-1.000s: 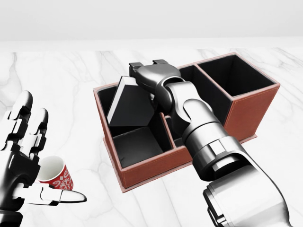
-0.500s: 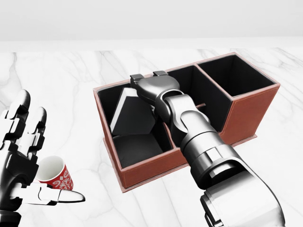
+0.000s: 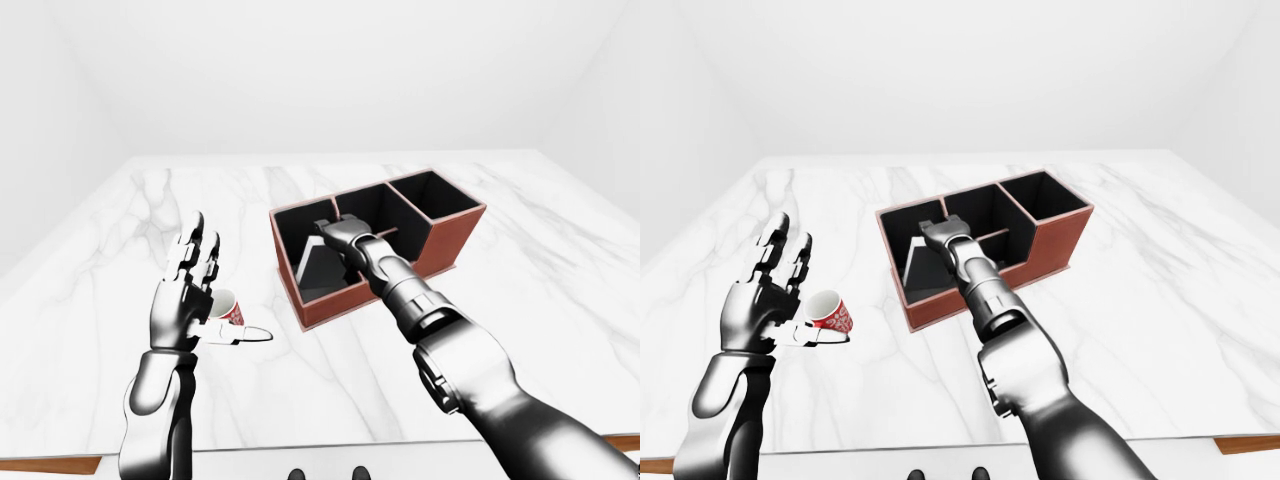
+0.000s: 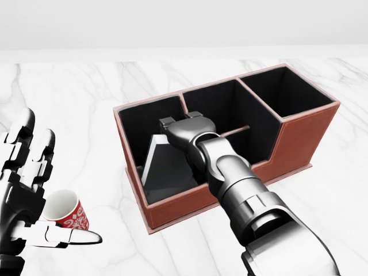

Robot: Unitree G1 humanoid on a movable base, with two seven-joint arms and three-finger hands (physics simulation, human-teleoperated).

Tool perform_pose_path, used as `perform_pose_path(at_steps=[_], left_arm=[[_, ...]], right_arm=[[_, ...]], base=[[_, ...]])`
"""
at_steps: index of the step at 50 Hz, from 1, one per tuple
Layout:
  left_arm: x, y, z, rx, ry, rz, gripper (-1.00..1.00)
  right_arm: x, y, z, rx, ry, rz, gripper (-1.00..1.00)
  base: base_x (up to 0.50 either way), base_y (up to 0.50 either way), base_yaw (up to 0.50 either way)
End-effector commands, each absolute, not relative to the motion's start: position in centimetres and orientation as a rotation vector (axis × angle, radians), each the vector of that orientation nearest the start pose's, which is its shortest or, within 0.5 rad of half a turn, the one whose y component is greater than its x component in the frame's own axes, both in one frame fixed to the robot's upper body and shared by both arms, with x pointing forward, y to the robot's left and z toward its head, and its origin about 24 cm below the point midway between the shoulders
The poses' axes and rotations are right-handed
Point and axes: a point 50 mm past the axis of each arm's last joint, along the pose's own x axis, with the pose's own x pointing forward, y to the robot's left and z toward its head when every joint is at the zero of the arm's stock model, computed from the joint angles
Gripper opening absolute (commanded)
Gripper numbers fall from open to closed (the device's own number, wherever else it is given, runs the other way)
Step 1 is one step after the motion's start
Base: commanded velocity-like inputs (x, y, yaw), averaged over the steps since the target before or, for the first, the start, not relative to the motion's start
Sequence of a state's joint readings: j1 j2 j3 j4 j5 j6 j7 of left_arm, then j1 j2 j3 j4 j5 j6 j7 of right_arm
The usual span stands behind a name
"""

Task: Pick up the book and place it in the left compartment of the caddy.

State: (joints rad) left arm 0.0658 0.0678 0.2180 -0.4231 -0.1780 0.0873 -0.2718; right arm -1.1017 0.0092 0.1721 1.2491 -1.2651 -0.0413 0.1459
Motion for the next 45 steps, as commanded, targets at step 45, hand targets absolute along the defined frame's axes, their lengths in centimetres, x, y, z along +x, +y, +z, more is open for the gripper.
perform_pose_path(at_steps=[45], left_arm=[[22.4, 19.5, 12.0, -0.020, -0.298, -0.096, 1.00]], right_arm=[[38.6, -4.2, 7.7, -1.680, -0.053, 0.554, -1.00]], base=[[0.00, 0.00, 0.00]])
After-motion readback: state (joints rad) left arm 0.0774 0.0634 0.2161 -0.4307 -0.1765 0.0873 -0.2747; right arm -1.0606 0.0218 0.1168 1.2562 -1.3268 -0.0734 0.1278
